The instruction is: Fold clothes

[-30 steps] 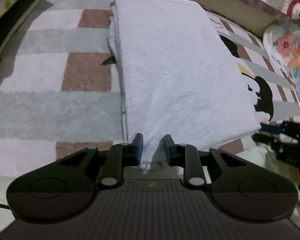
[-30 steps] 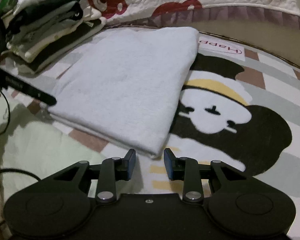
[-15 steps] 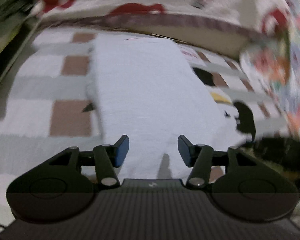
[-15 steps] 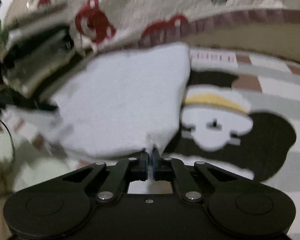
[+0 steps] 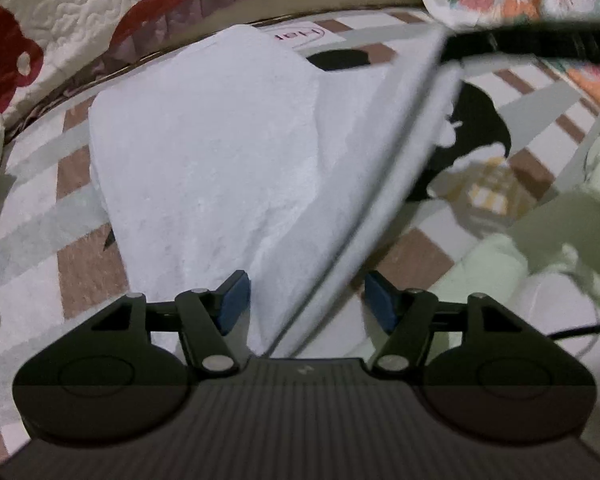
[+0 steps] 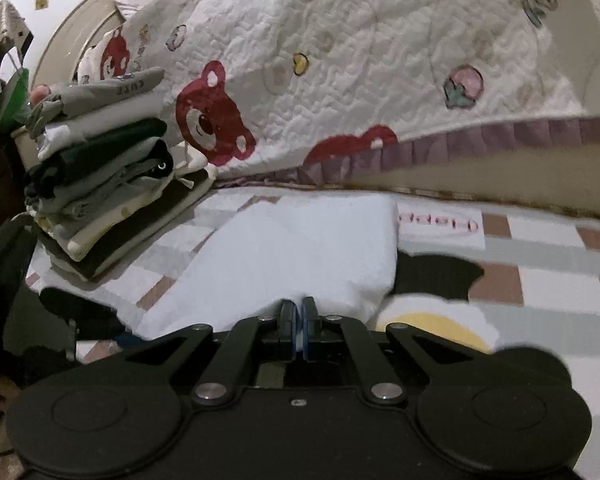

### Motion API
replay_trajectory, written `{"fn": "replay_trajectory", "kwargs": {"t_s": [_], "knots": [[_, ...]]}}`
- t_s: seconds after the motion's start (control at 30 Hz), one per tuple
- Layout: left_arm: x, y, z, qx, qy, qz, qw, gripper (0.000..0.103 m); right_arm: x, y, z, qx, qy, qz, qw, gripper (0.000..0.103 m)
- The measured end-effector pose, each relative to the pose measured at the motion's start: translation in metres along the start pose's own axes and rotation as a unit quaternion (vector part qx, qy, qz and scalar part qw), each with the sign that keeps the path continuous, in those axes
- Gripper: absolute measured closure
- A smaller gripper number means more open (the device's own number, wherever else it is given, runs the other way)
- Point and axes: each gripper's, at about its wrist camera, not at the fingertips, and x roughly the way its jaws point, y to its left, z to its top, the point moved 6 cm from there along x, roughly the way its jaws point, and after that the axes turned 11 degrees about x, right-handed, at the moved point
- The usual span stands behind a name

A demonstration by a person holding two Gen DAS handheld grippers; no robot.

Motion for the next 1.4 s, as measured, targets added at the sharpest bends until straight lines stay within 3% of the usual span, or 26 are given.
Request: {"fn": "replay_trajectory", "kwargs": {"t_s": [0.1, 0.23, 0.33, 0.37, 0.4, 0.43, 0.47, 0.57, 0.63, 0.7, 0.77, 0.83, 0.97, 1.17, 1.3, 1.4], "knots": [[0.001, -0.001, -0.001, 0.017, 0.003, 0.03, 0.9994, 0.035, 0.008, 0.003, 0.013, 0.009, 0.001, 0.004, 1.0, 0.1], [0.007, 0.014, -0.01, 0.017, 0.042, 0.094, 0.9946, 0.033, 0.008, 0.009, 0.028, 0.011, -0.01, 0.011, 1.0, 0.1], [0.003, 0.027, -0.007, -0.007, 0.024, 0.085, 0.996, 0.036, 0.002, 0.011, 0.034, 0.005, -0.016, 0.016, 1.0, 0.1], [0.001, 0.032, -0.006, -0.015, 0.018, 0.082, 0.9964, 0.047, 0.0, 0.012, 0.035, 0.001, -0.017, 0.015, 1.0, 0.1], [0.0, 0.036, -0.005, -0.022, 0.011, 0.078, 0.9966, 0.072, -0.002, 0.012, 0.035, -0.003, -0.019, 0.013, 1.0, 0.1], [-0.001, 0.041, -0.003, -0.03, 0.005, 0.075, 0.9967, 0.084, -0.003, 0.013, 0.035, -0.018, -0.014, 0.012, 1.0, 0.1], [-0.003, 0.045, -0.002, -0.038, -0.002, 0.071, 0.9967, 0.089, -0.002, 0.014, 0.033, -0.042, -0.004, 0.012, 0.999, 0.1], [-0.007, 0.059, 0.002, -0.062, -0.022, 0.061, 0.996, 0.089, -0.001, 0.019, 0.029, -0.115, 0.027, 0.012, 0.993, 0.1], [-0.01, 0.068, 0.005, -0.078, -0.035, 0.054, 0.9949, 0.089, 0.0, 0.023, 0.028, -0.177, 0.053, 0.02, 0.983, 0.098], [-0.013, 0.077, 0.007, -0.094, -0.048, 0.047, 0.9933, 0.089, 0.002, 0.026, 0.03, -0.269, 0.083, 0.054, 0.958, 0.096], [-0.016, 0.086, 0.01, -0.11, -0.061, 0.04, 0.9913, 0.089, 0.005, 0.02, 0.039, -0.293, 0.09, 0.082, 0.948, 0.067], [-0.02, 0.095, 0.013, -0.126, -0.074, 0.032, 0.9888, 0.089, 0.012, 0.013, 0.04, -0.3, 0.111, 0.096, 0.943, 0.054], [-0.016, 0.103, 0.008, -0.165, -0.081, 0.012, 0.9829, 0.089, 0.019, 0.007, 0.022, -0.334, 0.144, 0.116, 0.924, 0.054], [-0.011, 0.114, 0.001, -0.224, -0.089, -0.019, 0.9703, 0.089, 0.016, 0.011, -0.024, -0.377, 0.156, 0.094, 0.908, 0.054], [-0.007, 0.121, -0.003, -0.263, -0.094, -0.039, 0.9593, 0.089, 0.023, 0.016, -0.052, -0.423, 0.123, 0.054, 0.896, 0.054], [-0.006, 0.126, -0.007, -0.288, -0.098, -0.051, 0.9512, 0.089, 0.031, 0.023, -0.074, -0.481, 0.091, 0.04, 0.871, 0.053]]}}
